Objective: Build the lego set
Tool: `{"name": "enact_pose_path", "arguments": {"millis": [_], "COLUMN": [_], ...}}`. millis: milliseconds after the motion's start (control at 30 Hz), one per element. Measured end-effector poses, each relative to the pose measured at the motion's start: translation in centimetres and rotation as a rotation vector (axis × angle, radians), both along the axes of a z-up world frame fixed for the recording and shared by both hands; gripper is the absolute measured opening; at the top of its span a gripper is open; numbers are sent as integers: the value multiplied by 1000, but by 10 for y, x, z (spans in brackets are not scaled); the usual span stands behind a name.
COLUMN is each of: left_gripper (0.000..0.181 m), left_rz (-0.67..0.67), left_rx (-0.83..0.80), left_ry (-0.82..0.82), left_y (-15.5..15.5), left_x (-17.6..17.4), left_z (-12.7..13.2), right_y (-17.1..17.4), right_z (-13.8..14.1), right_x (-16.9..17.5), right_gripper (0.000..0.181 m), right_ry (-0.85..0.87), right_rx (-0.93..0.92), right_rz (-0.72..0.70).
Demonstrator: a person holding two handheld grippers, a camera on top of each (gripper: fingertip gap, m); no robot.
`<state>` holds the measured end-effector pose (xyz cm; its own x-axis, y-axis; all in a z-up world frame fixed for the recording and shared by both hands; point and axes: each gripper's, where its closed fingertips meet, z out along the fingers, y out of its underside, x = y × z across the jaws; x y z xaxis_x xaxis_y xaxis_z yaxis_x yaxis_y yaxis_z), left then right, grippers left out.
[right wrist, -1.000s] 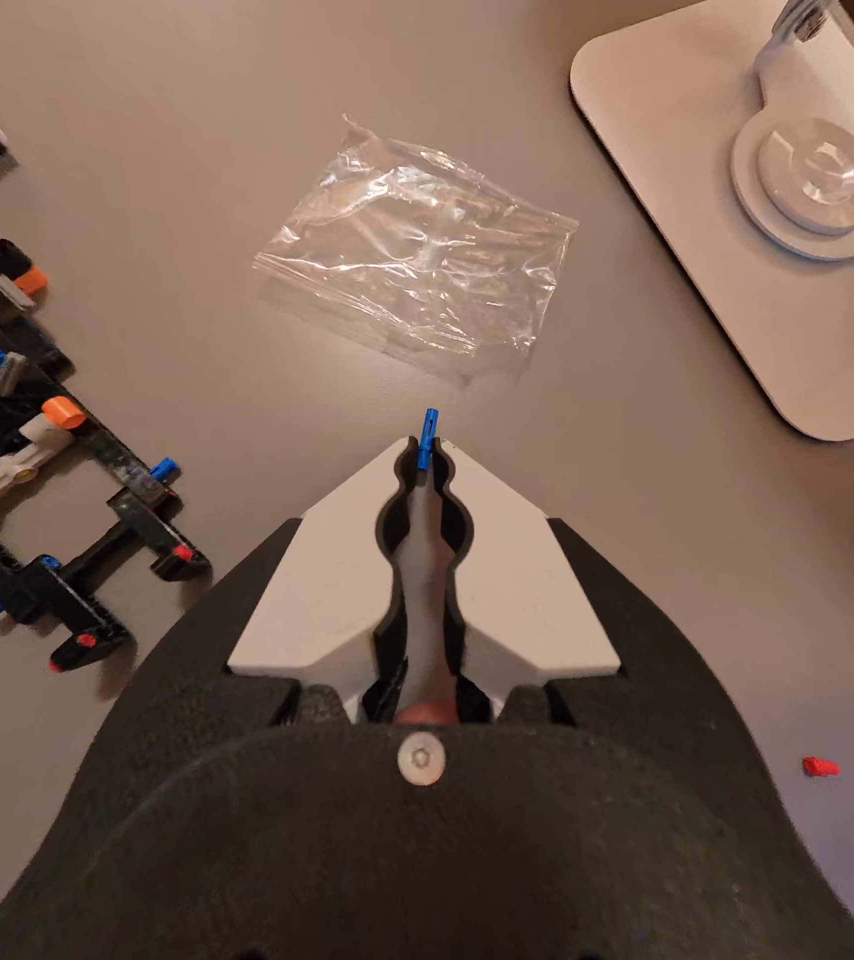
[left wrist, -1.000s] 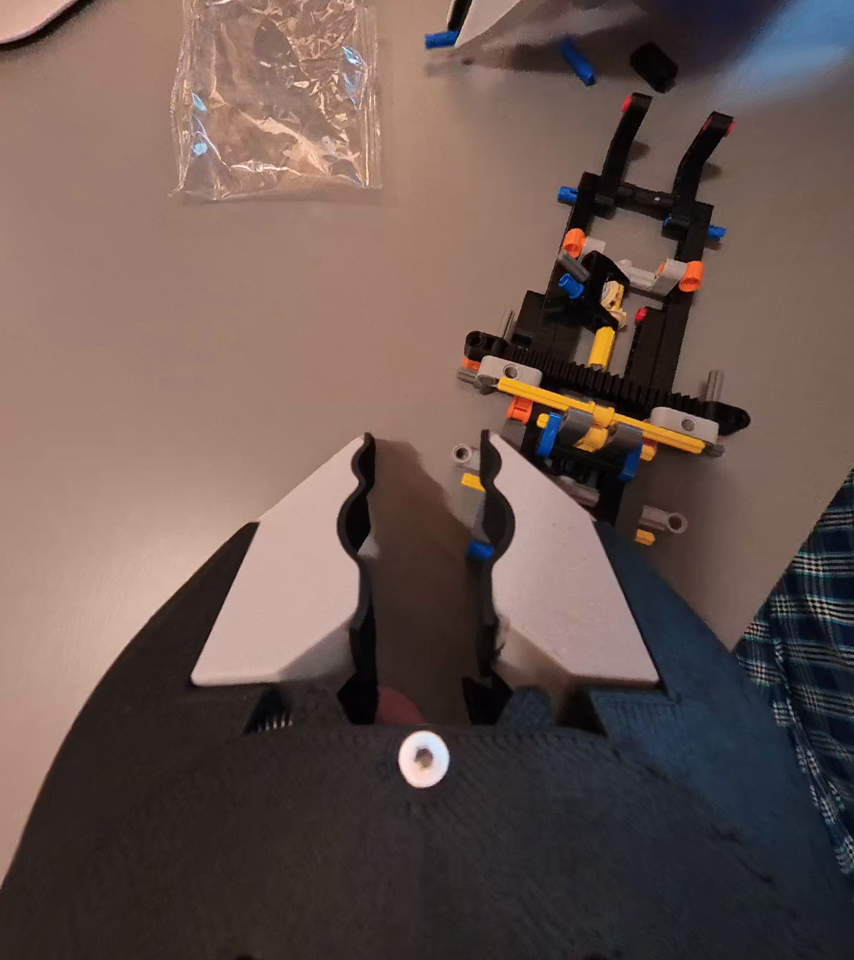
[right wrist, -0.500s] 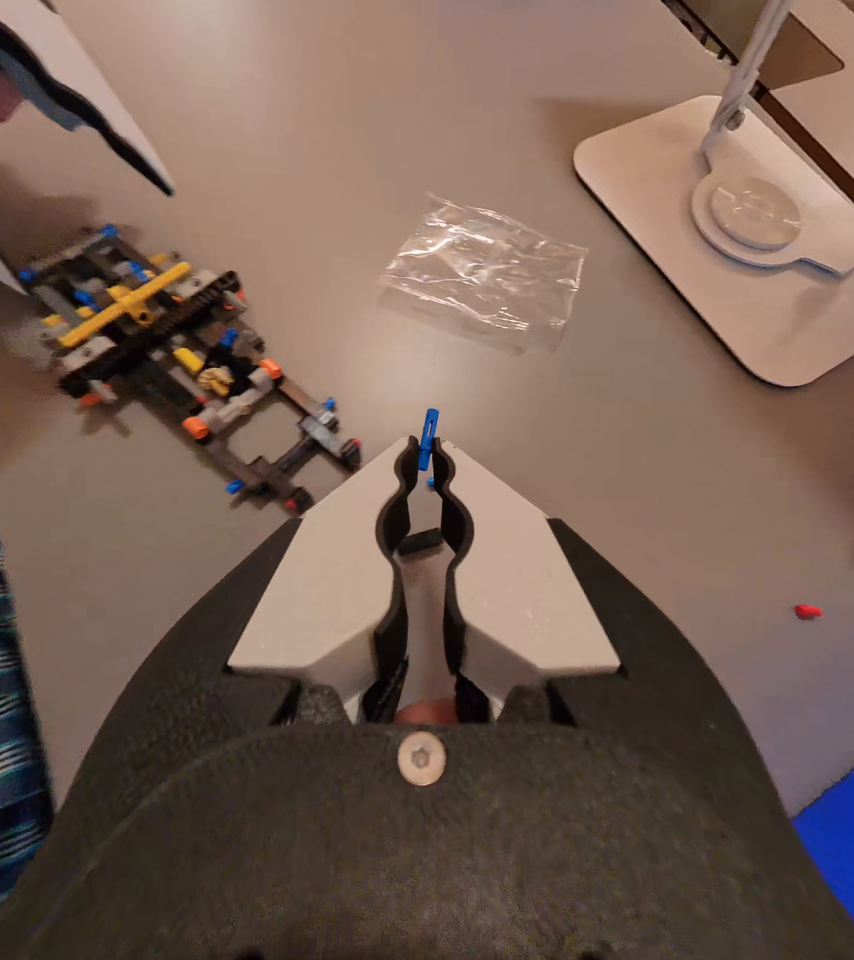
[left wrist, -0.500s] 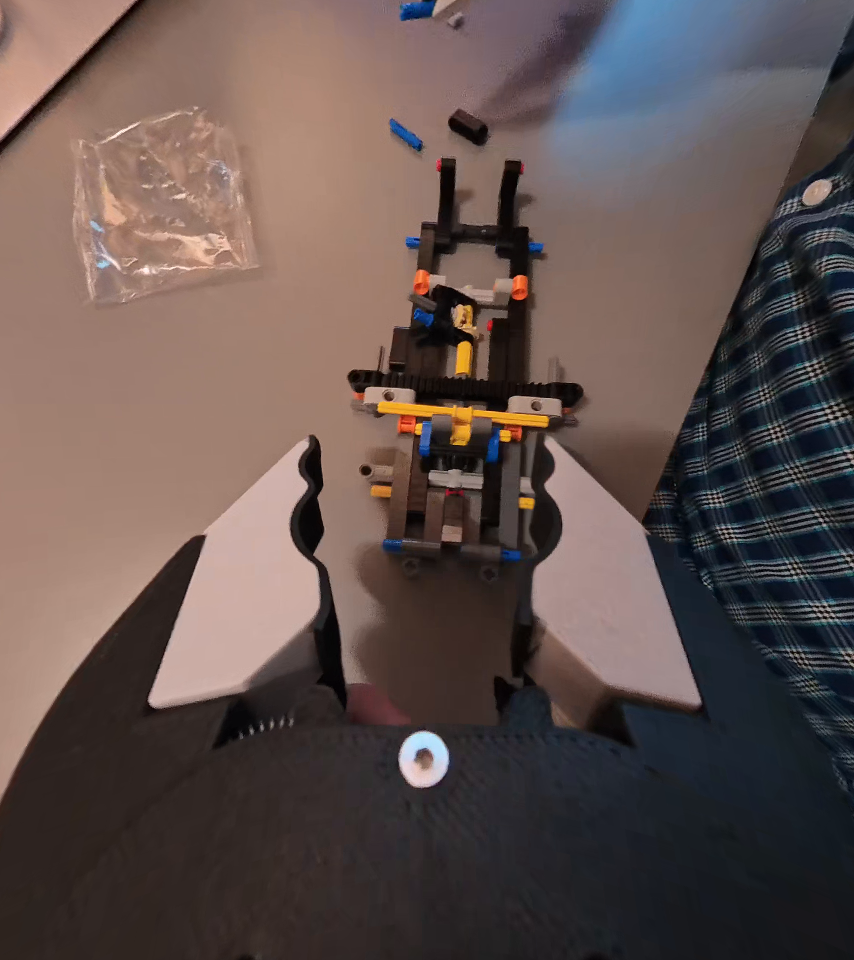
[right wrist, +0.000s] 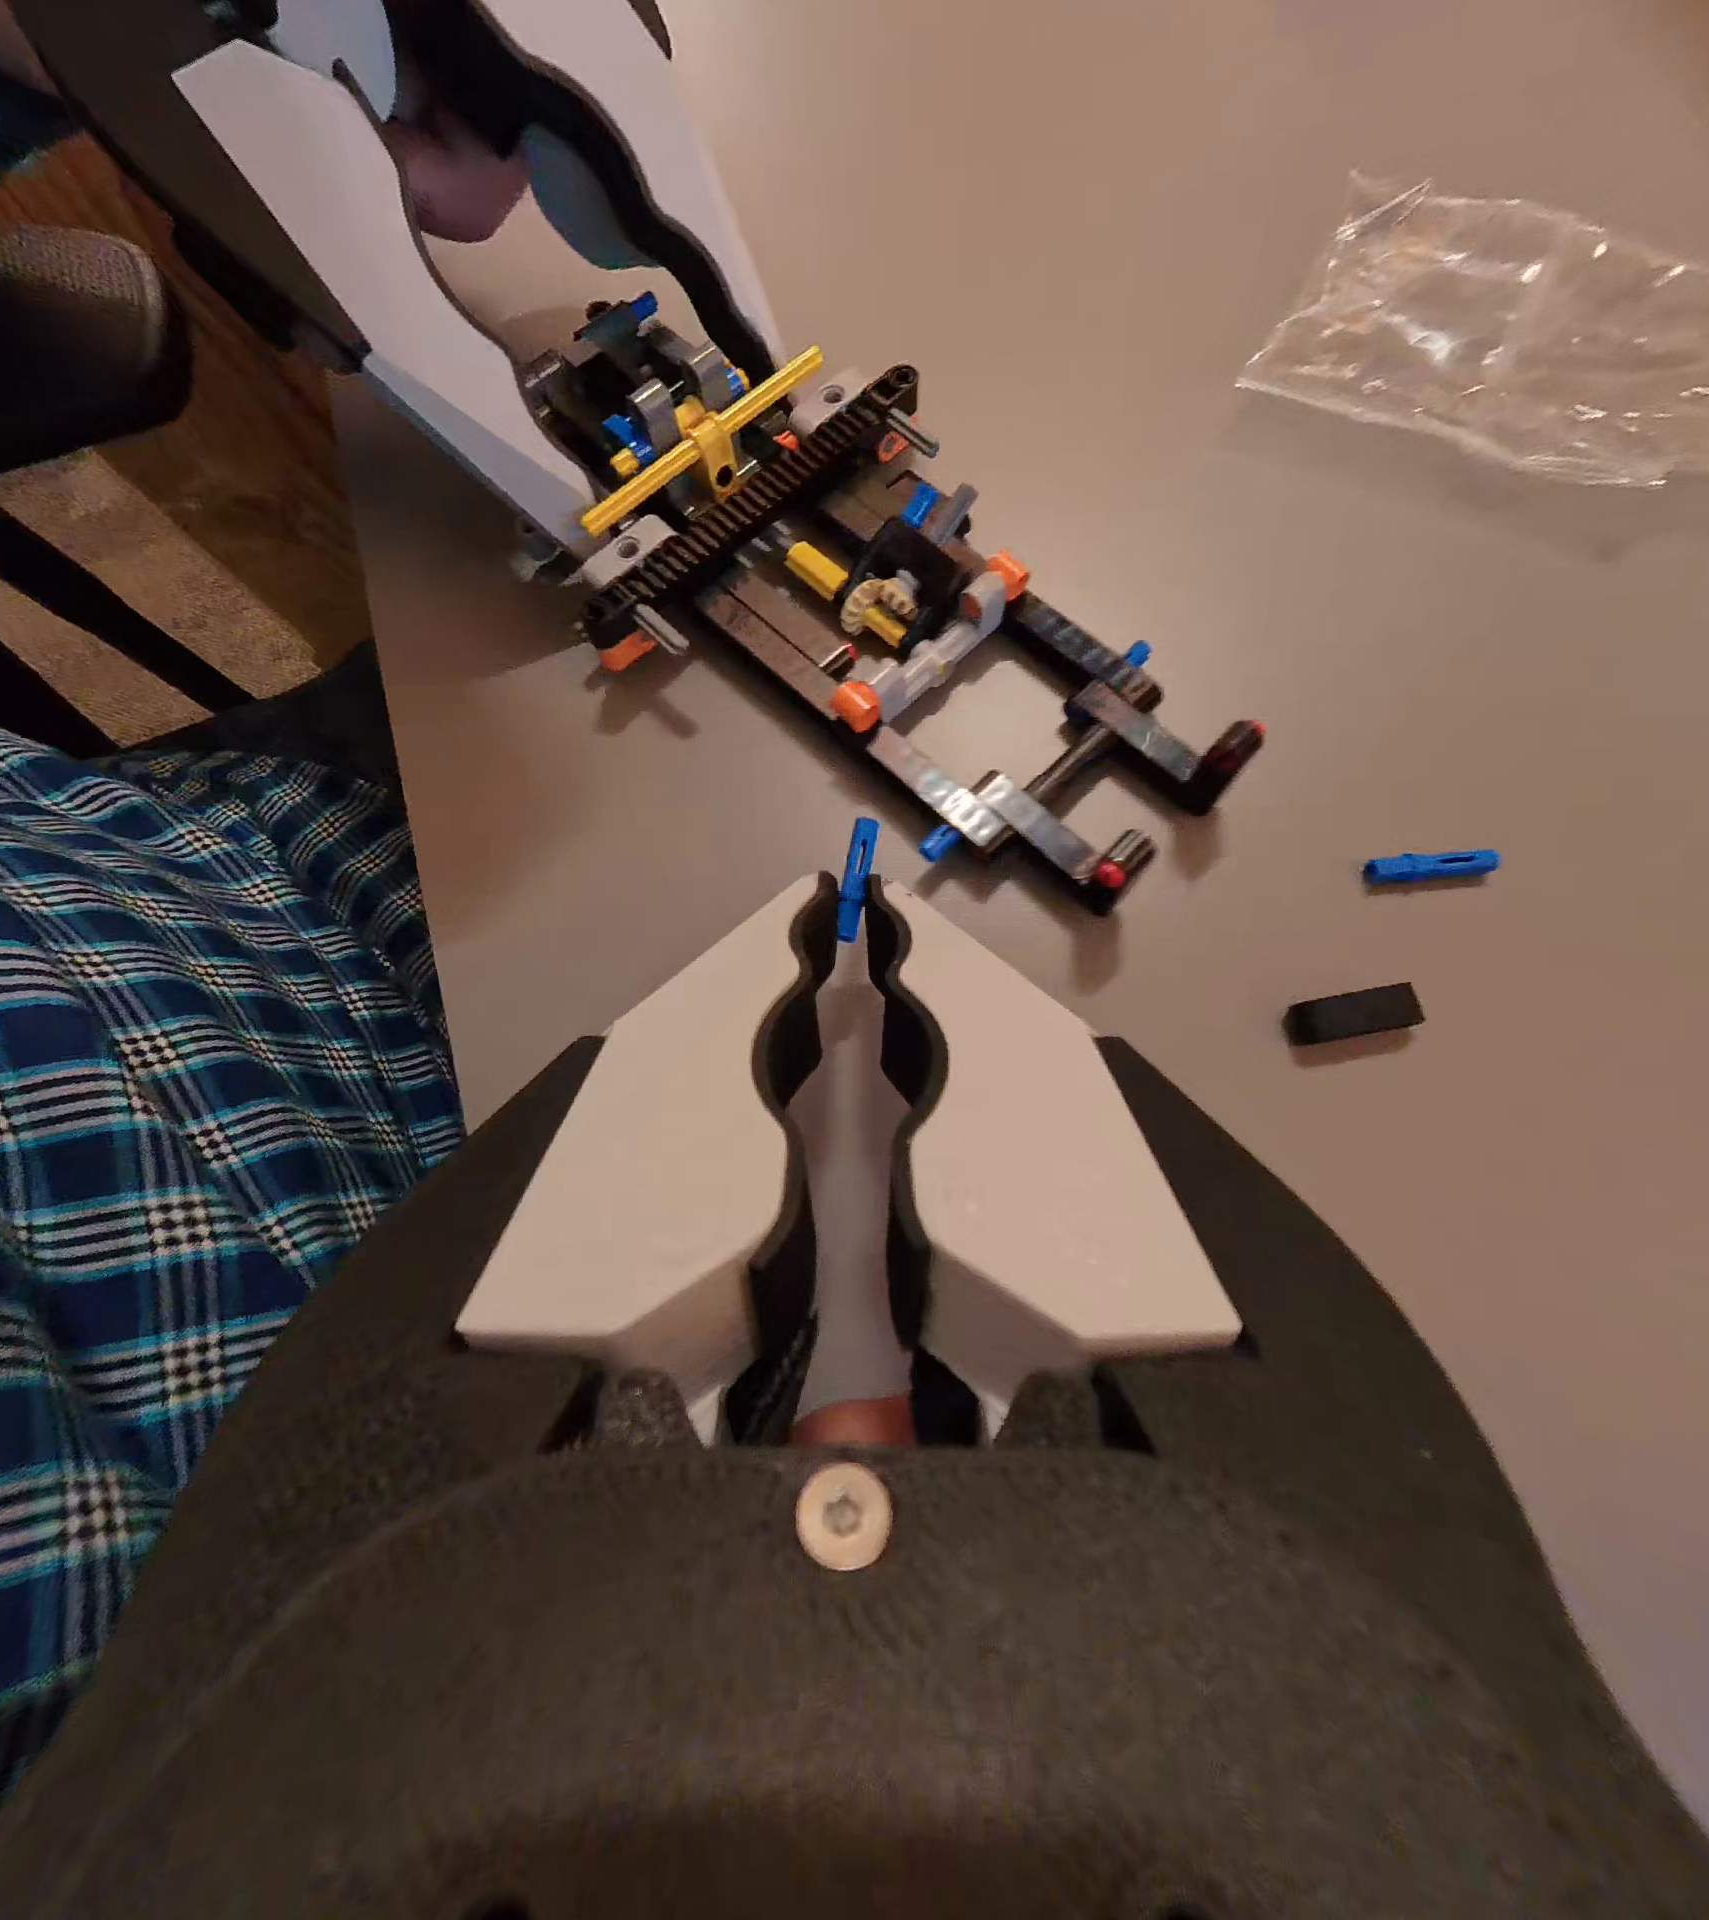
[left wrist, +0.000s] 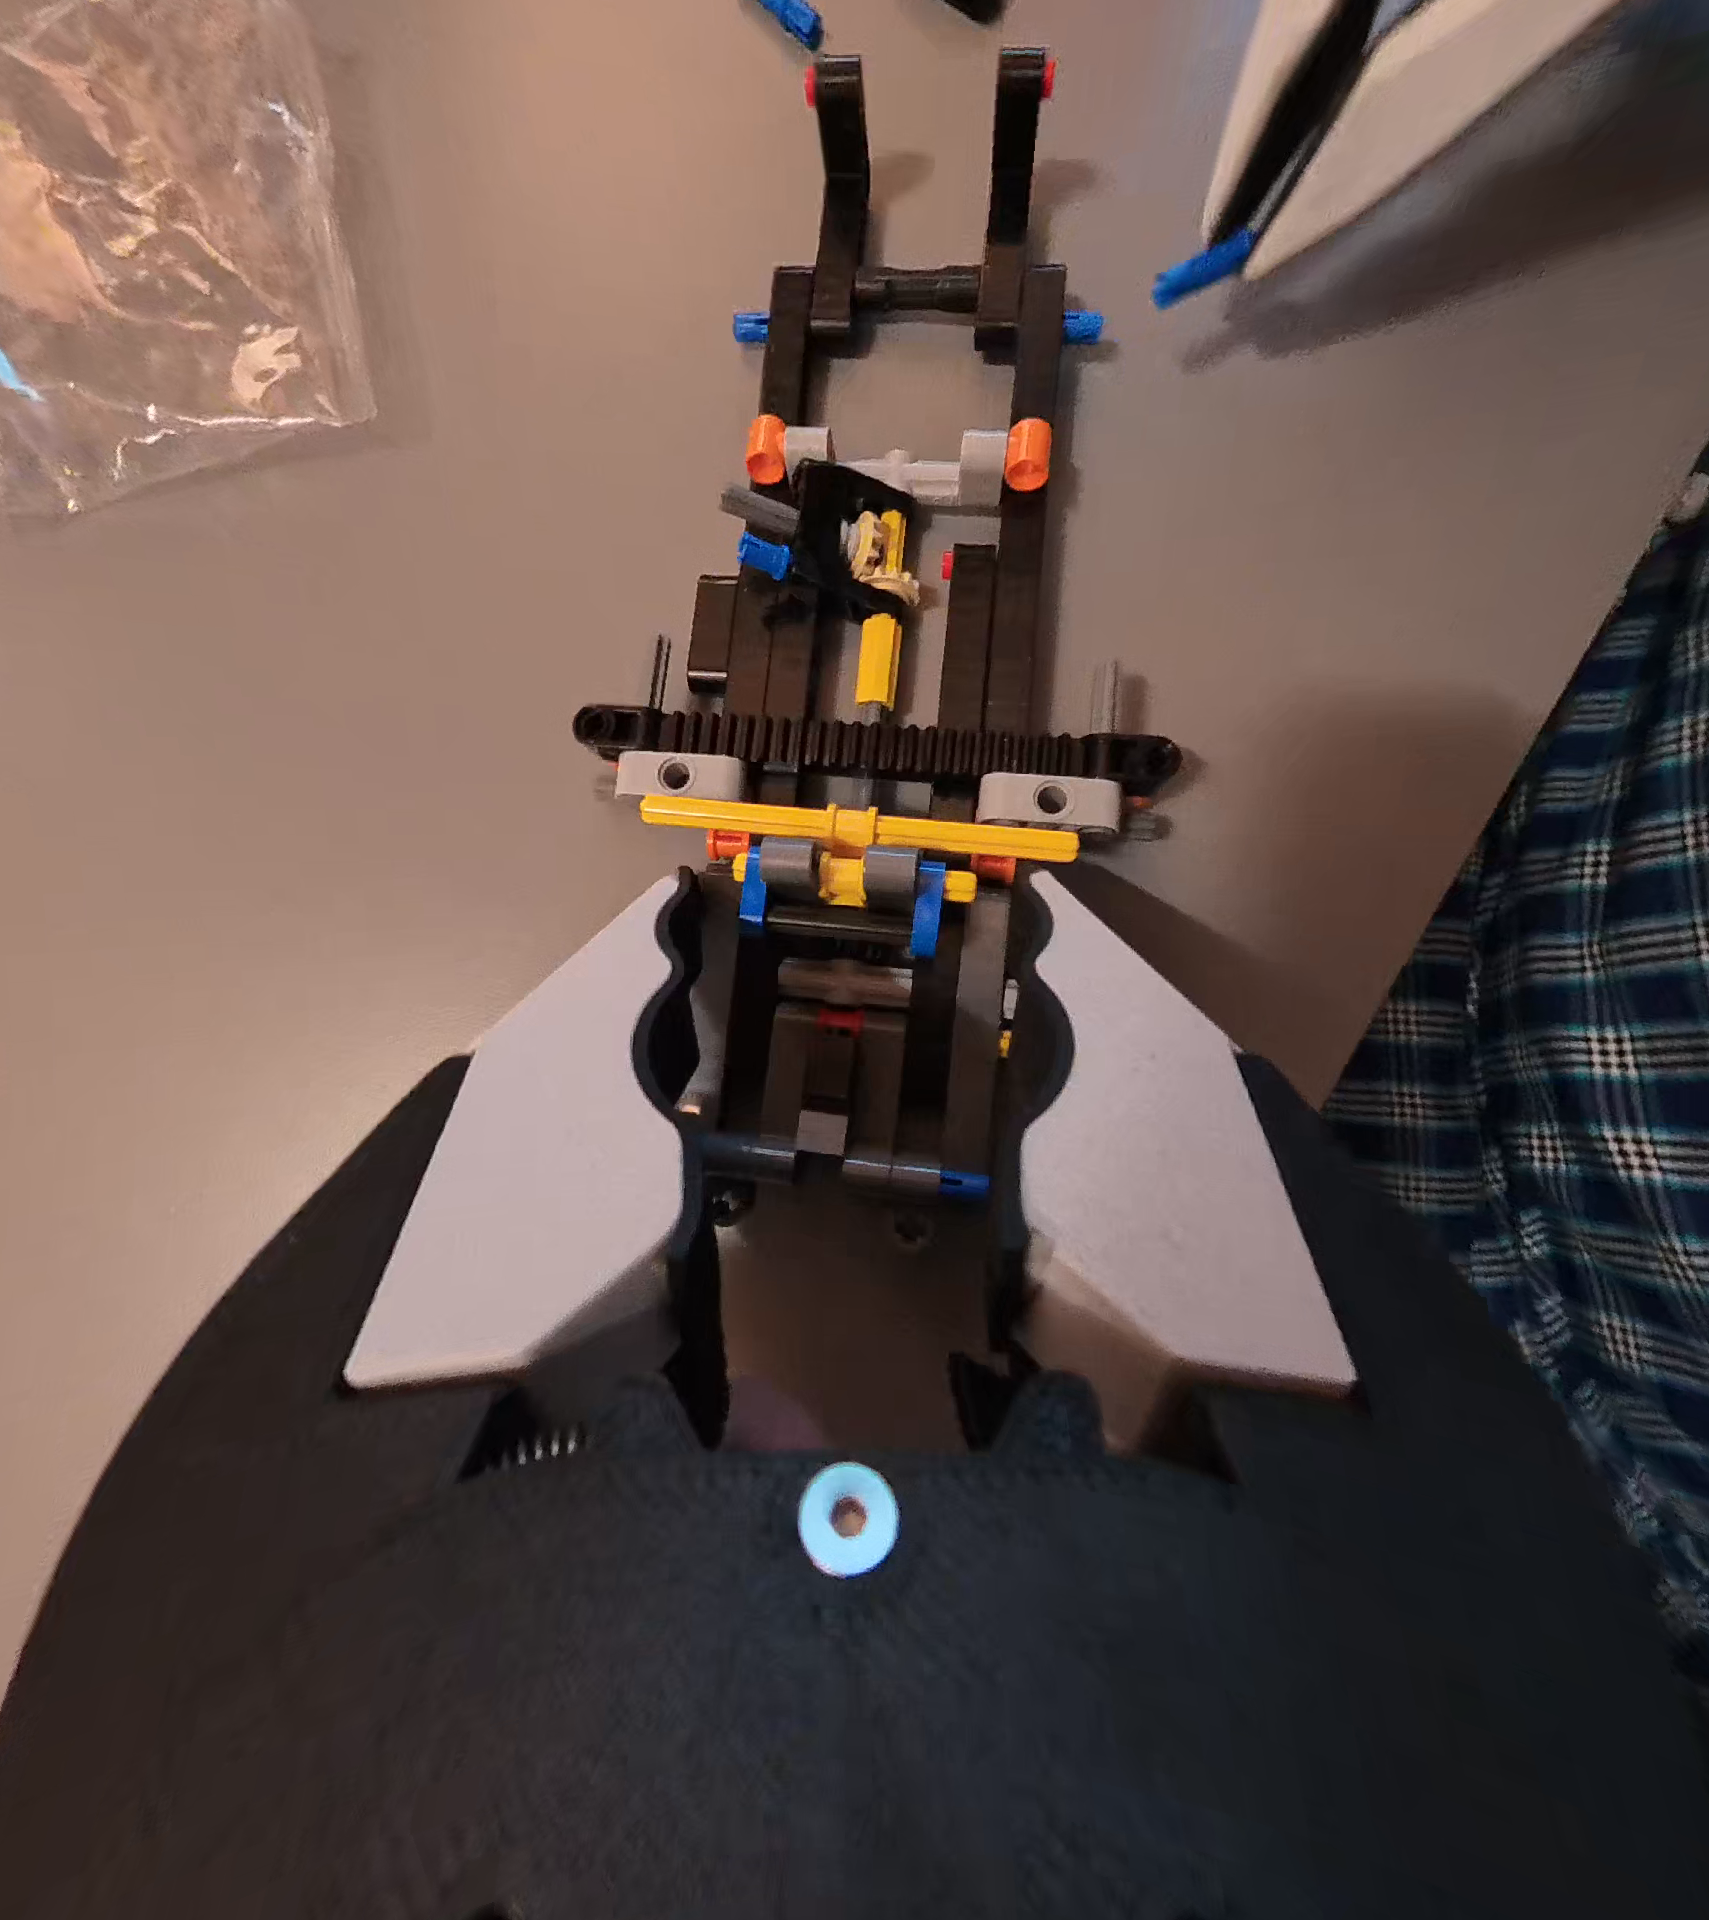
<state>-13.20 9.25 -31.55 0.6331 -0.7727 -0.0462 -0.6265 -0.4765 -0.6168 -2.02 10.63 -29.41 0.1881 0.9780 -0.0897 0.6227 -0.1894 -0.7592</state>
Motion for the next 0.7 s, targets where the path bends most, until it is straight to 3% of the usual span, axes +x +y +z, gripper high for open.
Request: {"name": "enact_pose_path", "arguments": {"millis": [300, 700], "left_gripper": [57, 56], "left_rz": [199, 283], "left_rx": [49, 62], "left_ry": [-40, -69], "left_y": [7, 14], "left_x": [20, 29], "left_z": [1, 1], "right_y": [0, 3], "right_z": [-14, -15], "right_x": [-13, -22], "right_gripper": [2, 2], "right_ry": [-20, -24], "right_rx": [6, 7], "right_rz": [6, -16]}}
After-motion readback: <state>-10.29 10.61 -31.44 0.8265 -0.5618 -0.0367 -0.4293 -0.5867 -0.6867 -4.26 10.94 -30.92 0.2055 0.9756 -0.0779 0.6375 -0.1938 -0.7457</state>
